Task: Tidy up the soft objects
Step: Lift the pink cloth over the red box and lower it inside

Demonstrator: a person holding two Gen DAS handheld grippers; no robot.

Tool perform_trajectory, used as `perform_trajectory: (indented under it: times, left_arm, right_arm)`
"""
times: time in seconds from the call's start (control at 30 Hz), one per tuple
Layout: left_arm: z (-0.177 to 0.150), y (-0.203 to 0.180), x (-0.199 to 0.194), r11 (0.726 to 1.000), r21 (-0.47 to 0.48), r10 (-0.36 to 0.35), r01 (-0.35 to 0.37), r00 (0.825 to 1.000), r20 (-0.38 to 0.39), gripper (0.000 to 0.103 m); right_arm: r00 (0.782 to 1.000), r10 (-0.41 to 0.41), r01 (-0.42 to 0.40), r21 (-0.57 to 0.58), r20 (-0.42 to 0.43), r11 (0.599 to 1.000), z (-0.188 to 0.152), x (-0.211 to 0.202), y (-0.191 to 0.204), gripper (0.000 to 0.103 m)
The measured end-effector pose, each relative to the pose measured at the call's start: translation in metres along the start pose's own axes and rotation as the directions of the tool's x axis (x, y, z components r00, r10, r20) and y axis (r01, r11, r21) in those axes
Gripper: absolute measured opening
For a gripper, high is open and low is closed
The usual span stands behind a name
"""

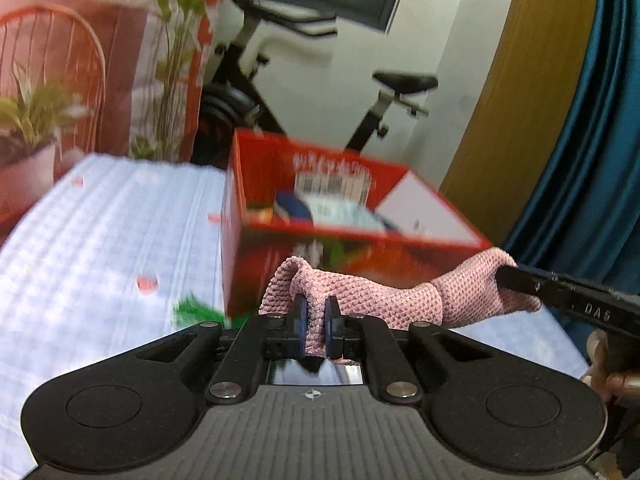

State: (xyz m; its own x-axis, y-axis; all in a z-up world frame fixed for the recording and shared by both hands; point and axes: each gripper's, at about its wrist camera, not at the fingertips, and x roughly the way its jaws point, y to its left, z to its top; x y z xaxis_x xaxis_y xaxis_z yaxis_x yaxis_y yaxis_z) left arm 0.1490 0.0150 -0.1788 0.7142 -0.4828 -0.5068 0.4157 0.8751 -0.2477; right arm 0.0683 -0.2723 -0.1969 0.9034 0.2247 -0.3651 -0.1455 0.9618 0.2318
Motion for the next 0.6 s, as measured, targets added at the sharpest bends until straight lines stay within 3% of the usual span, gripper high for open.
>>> perform_trajectory:
  times: [0.13,0.33,0.6]
  left_arm:
    - [0.033,-0.004,-0.006,1.0,0.017,0.003,-0.004,0.997,0.072,0.009]
    - [0.077,-0.013,0.006,0.997,0.061,0.03,-0.039,0.99,0.136,0.009]
    - [0.118,-0.02,0.052,0.994,0.077,0.063,-0.074,0.988,0.138,0.01]
  right_arm:
    - [0.999,0.018,-0.016,-0.042,0.05,0.999,0.029,-0.001,0.003,0.015]
    - [0.998,-0.007,0.009,-0.034,0.058,0.999,0.08,0.02,0.003,0.015]
    - [0.994,-0.09,0.096,-0.102,0.058,0.99,0.12,0.073,-0.01,0.015]
